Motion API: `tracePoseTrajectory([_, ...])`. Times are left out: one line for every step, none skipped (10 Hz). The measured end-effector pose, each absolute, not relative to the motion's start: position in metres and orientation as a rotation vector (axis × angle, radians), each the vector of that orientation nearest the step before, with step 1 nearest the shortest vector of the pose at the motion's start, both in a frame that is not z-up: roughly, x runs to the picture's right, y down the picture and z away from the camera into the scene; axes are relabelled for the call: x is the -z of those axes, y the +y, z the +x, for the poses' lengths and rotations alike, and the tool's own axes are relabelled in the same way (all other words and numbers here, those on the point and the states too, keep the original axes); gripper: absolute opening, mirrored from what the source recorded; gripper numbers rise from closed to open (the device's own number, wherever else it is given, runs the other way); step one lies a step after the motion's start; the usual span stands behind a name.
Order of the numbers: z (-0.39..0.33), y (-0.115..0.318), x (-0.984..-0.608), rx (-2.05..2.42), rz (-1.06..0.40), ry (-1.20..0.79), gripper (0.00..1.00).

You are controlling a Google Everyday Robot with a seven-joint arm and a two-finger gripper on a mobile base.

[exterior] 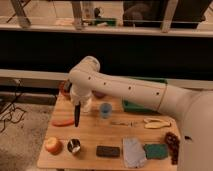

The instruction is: Wipe red bowl with brush

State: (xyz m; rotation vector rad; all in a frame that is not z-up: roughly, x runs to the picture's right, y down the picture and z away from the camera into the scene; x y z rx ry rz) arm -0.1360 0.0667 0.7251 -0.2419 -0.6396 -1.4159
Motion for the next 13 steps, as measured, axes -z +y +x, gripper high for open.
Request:
tracePoseTrajectory([-0.136,0.067,-0.73,1.41,-0.245,-0.649,0.19])
tracePoseTrajectory([-0.136,0.064,-0.738,1.404,-0.25,-0.663,0.19])
tracePoseTrajectory([-0.134,0.059,-0.746,1.397,-0.253,-0.673,0.19])
tracePoseTrajectory([-0.133,0.052,-0.752,1.392,-0.255,-0.679,0.19])
tracePoseTrajectory([-0.129,0.04,-0.764,1.385,-0.262,-0.688,0.19])
tracePoseTrajectory([-0.126,0.032,-0.77,1.38,-0.265,-0.69,0.19])
tracePoseTrajectory([-0.119,0.024,-0.776,1.375,-0.277,-0.689,0.19])
tracePoseTrajectory([-0.113,0.019,-0.778,1.369,-0.287,-0.686,0.19])
tracePoseTrajectory([-0.107,0.014,-0.782,1.367,-0.302,-0.68,0.19])
tracePoseTrajectory([-0.104,0.011,-0.784,1.37,-0.319,-0.68,0.19])
tracePoseTrajectory([-0.106,0.009,-0.787,1.377,-0.327,-0.683,0.19])
tracePoseTrajectory([-0.109,0.009,-0.79,1.388,-0.341,-0.691,0.19])
tracePoseTrajectory([-0.115,0.01,-0.794,1.397,-0.349,-0.701,0.19])
